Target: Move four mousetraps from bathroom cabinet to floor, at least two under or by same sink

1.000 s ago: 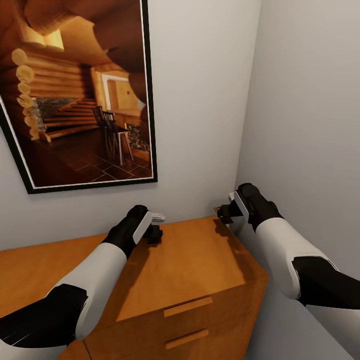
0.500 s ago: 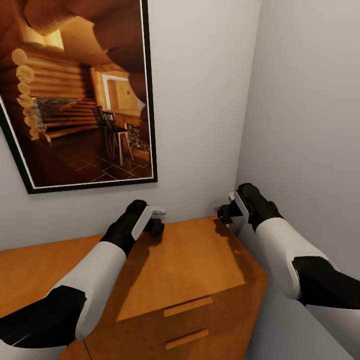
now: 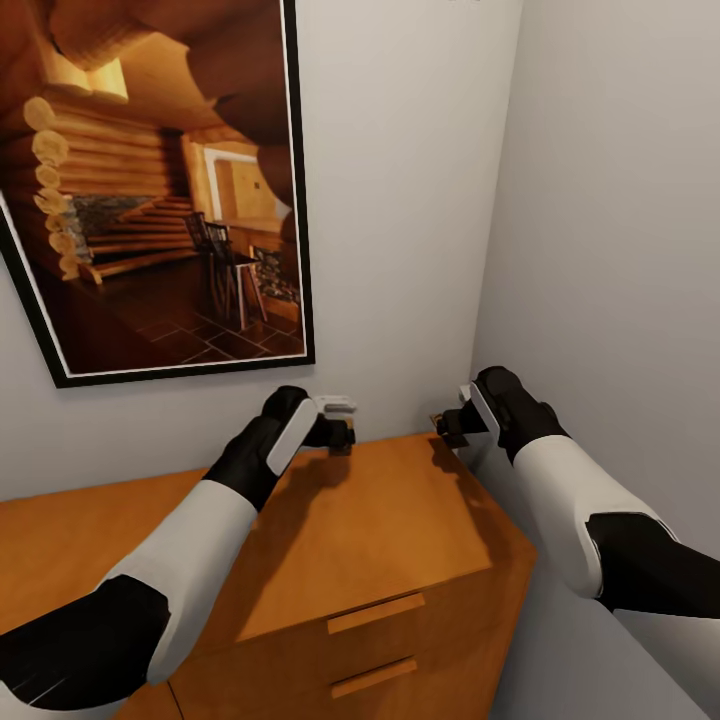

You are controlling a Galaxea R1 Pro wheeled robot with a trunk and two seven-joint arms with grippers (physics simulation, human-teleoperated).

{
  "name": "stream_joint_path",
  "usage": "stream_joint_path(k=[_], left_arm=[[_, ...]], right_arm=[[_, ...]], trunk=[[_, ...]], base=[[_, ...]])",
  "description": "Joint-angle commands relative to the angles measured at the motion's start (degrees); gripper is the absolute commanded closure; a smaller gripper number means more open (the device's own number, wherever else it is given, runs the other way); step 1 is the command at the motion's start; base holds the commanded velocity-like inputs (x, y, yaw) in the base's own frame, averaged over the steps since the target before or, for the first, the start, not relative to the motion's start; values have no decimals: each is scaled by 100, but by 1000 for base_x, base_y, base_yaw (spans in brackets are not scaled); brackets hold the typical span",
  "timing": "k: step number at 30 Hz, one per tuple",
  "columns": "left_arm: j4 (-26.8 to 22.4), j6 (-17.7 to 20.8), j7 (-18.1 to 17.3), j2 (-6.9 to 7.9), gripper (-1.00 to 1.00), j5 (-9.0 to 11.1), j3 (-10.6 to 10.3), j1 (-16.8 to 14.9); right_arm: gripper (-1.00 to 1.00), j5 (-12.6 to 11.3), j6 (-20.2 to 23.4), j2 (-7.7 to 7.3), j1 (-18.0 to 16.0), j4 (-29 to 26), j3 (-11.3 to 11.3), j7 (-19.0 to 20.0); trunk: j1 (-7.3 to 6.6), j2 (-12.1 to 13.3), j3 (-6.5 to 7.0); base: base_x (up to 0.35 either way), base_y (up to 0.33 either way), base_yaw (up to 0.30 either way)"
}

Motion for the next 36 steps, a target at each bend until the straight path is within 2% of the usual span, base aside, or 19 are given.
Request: stream_joint_path(k=[1,10,36], left_arm=[[-5,17,72,0,100,52,-26,-5],[-25,17,78,24,100,88,-104,-5],[-27,17,78,55,100,102,-103,-5]], right_arm=[[100,33,24,2,-4,-5,4,20],[100,36,24,9,-4,-5,14,14],[100,34,24,14,-4,-5,6,20]], trunk=[[0,-4,-7],[0,-4,-7],[0,-4,-7]], base=[[-66,0,0],[-273,0,0],[-346,0,0]])
